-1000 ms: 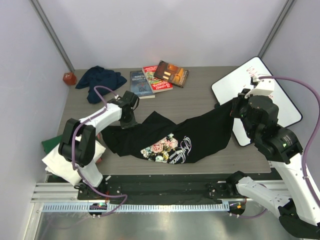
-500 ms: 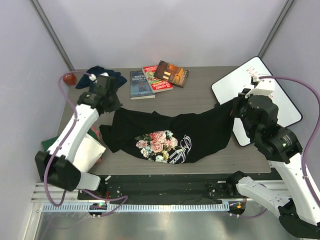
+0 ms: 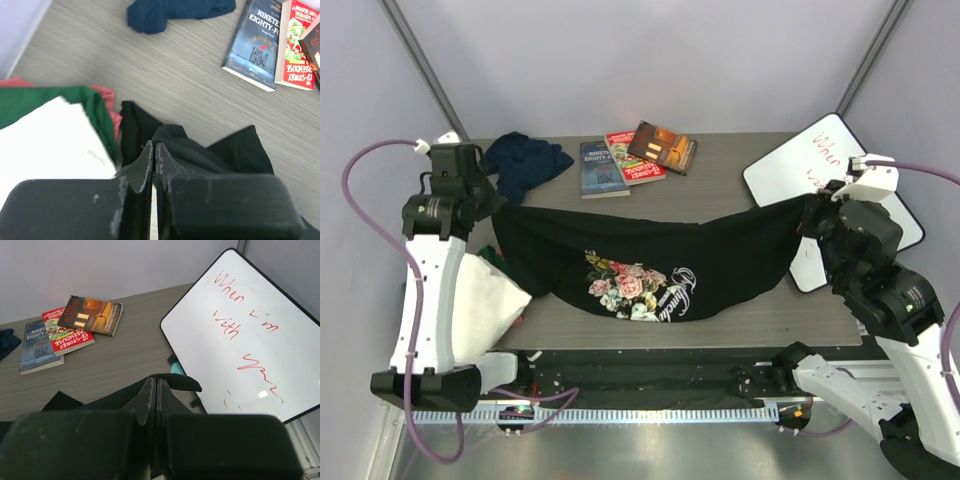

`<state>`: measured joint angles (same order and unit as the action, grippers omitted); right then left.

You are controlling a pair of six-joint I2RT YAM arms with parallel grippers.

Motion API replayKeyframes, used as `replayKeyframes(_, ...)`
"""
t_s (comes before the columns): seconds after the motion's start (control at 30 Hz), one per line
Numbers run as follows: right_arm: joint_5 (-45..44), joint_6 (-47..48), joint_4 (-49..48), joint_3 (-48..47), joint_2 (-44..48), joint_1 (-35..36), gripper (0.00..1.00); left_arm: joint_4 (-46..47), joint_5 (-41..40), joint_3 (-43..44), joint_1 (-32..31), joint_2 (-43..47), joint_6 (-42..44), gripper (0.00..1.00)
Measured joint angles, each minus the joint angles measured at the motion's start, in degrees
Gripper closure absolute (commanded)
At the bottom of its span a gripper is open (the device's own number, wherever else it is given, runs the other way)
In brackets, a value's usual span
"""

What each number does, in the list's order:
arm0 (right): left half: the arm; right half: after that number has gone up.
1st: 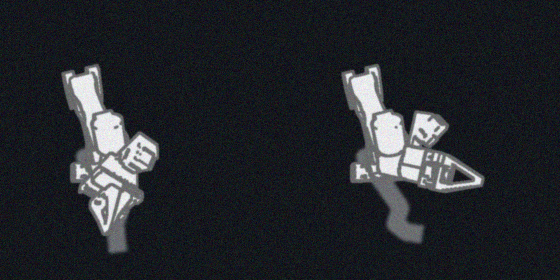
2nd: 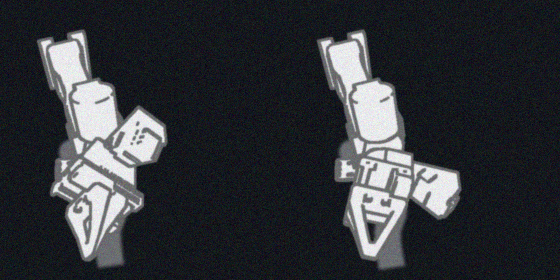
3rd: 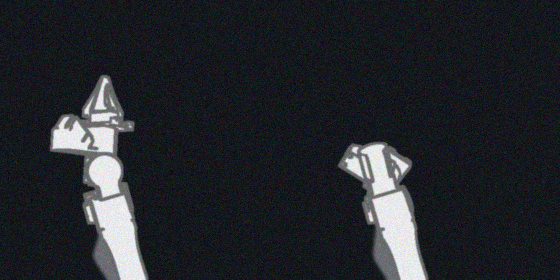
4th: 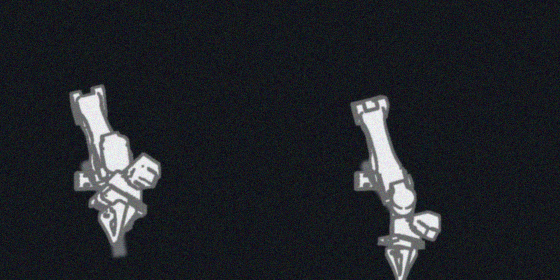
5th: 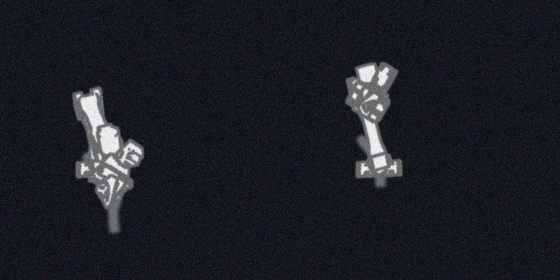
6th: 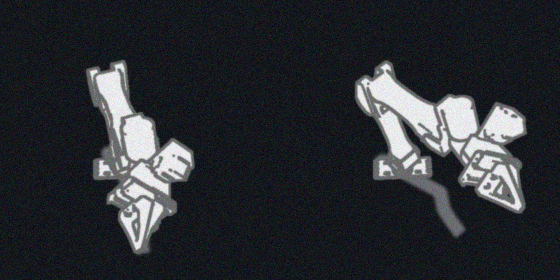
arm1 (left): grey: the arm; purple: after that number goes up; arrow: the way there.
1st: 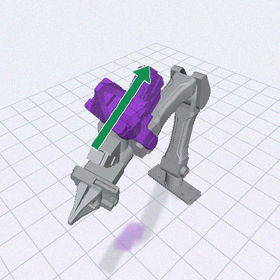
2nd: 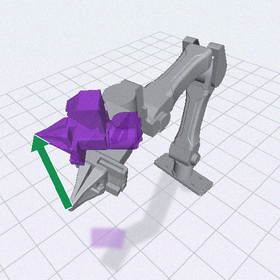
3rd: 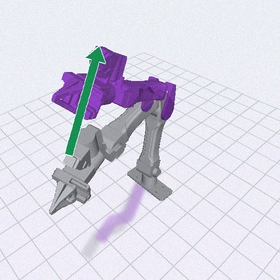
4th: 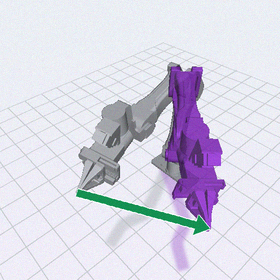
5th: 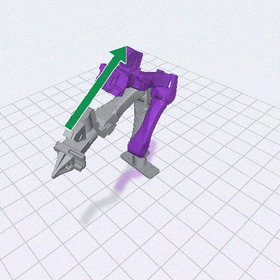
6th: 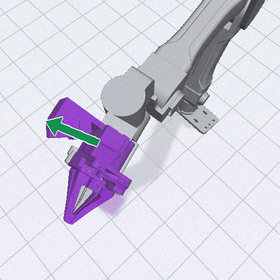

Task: Fold and stack the t-shirts

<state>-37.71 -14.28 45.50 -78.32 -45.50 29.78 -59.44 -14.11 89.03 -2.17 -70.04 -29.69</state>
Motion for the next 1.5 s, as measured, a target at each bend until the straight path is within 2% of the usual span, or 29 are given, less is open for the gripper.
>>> replayKeyframes(0.27,-3.52,0.94,0.70,-2.97,3.13,0.00,0.99,-5.60,-1.66,2.56,0.81,5.11,-0.04,0.99)
replayKeyframes(0.43,-5.09,1.64,0.87,-6.99,4.37,0.00,0.99,-6.69,4.74,1.60,0.87,5.70,-0.33,1.00)
replayKeyframes(0.7,-5.20,1.40,1.73,-6.03,4.59,0.00,0.99,-4.76,13.99,-26.21,-1.40,6.64,-2.60,1.00)
replayKeyframes(0.83,-4.76,0.81,1.92,-4.35,3.65,-0.02,0.99,-4.26,15.45,-33.73,-6.36,5.99,-4.42,1.00)
replayKeyframes(1.03,-3.13,0.26,1.99,-2.14,0.50,0.00,0.99,-1.53,15.34,-34.95,-17.84,-0.87,-7.93,1.00)
replayKeyframes(1.23,-2.58,0.20,1.97,-1.03,-0.04,0.00,0.99,3.32,14.29,-34.93,-20.63,-9.94,-10.99,1.00)
replayKeyframes(1.5,-2.64,0.39,1.49,-0.90,0.59,0.00,0.99,8.74,14.25,-40.83,-21.24,-11.10,-16.26,1.00)
